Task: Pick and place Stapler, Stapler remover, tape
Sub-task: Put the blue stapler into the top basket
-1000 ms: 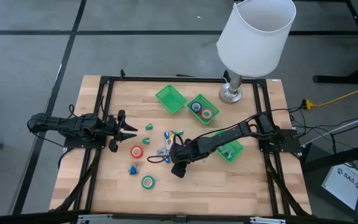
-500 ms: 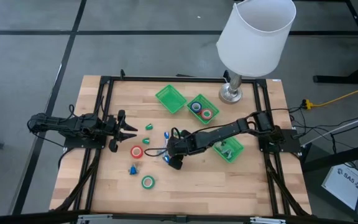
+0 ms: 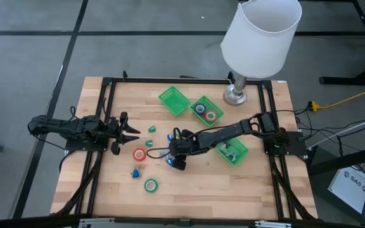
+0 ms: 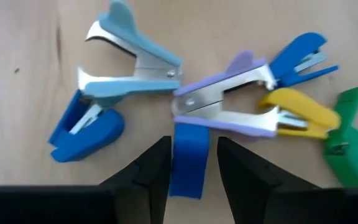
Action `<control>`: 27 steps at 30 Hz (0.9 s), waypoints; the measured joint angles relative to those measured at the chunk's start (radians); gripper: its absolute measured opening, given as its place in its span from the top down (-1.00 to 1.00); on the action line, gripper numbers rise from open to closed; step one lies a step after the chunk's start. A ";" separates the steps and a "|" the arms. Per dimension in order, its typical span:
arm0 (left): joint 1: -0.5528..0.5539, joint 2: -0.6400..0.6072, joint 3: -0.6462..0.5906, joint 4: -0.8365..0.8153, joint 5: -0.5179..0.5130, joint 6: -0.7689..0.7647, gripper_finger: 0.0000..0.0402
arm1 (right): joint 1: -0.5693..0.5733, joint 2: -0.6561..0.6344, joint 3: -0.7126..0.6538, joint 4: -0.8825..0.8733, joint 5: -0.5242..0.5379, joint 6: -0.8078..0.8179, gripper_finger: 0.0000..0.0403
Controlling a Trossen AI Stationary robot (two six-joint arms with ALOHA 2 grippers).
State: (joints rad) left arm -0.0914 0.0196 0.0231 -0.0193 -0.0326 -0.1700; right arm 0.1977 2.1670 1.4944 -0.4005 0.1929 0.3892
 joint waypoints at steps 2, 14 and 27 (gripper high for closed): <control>0.000 0.000 0.000 0.000 0.000 0.000 0.47 | -0.002 0.000 0.000 -0.011 0.006 -0.011 0.37; 0.000 0.000 0.000 0.000 0.000 0.000 0.47 | -0.013 -0.001 0.002 -0.032 0.001 -0.002 0.63; 0.000 0.000 0.000 0.000 0.000 0.000 0.47 | -0.044 -0.077 0.041 -0.056 -0.144 -0.090 0.63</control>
State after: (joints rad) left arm -0.0917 0.0196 0.0232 -0.0196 -0.0323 -0.1699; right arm 0.1536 2.0902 1.5356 -0.4561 0.0487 0.2992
